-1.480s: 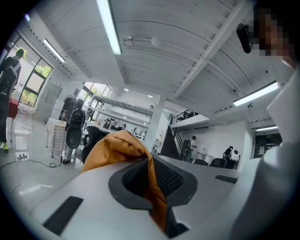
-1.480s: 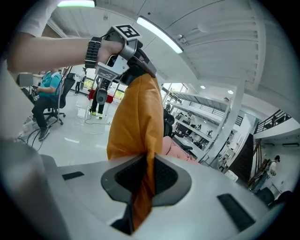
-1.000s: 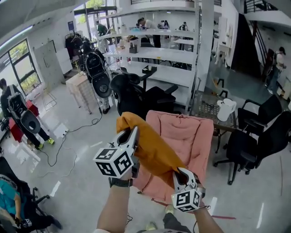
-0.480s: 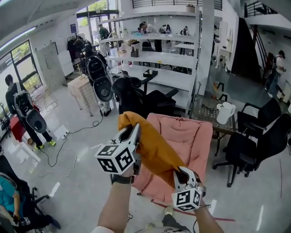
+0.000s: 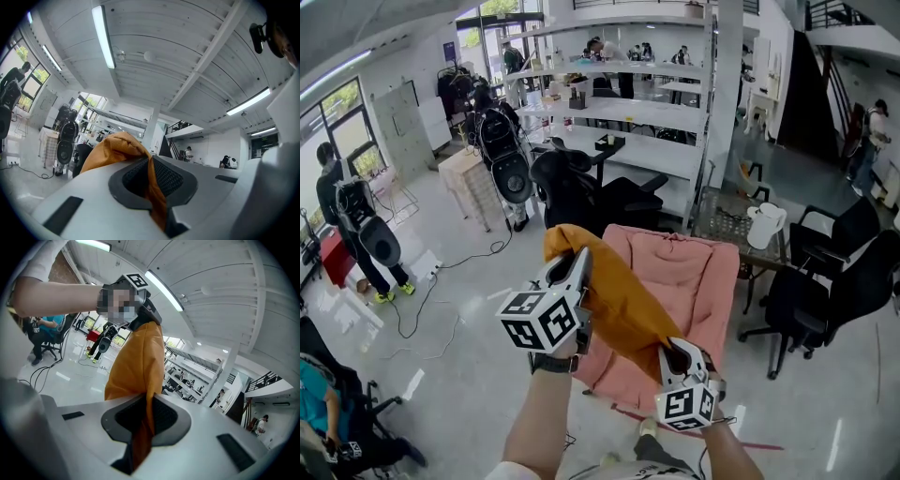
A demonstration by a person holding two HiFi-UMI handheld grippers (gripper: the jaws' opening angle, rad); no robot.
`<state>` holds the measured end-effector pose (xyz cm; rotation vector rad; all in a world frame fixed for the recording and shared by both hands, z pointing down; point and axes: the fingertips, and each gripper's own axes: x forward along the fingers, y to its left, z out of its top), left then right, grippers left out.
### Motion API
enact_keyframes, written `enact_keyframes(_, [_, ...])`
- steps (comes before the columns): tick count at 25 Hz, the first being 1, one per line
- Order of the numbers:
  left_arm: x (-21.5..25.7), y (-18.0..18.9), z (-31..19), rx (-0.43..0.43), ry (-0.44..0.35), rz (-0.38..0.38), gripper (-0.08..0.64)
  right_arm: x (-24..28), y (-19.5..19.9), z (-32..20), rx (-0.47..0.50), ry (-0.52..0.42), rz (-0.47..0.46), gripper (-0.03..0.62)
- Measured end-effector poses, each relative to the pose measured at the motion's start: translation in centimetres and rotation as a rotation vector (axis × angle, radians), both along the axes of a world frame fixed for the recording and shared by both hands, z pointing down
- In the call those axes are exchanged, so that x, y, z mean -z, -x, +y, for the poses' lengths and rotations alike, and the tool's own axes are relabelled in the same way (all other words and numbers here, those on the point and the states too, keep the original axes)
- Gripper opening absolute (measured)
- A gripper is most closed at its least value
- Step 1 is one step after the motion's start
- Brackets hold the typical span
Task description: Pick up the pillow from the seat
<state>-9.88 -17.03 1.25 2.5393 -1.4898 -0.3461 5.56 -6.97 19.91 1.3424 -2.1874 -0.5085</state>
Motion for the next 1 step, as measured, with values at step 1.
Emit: enact_keyframes(1, [-0.09, 0.03, -0.14, 0.0, 0.001, 0.0, 0.031, -0.06, 0.03, -0.11, 0.0, 0.001, 0.0, 0.046])
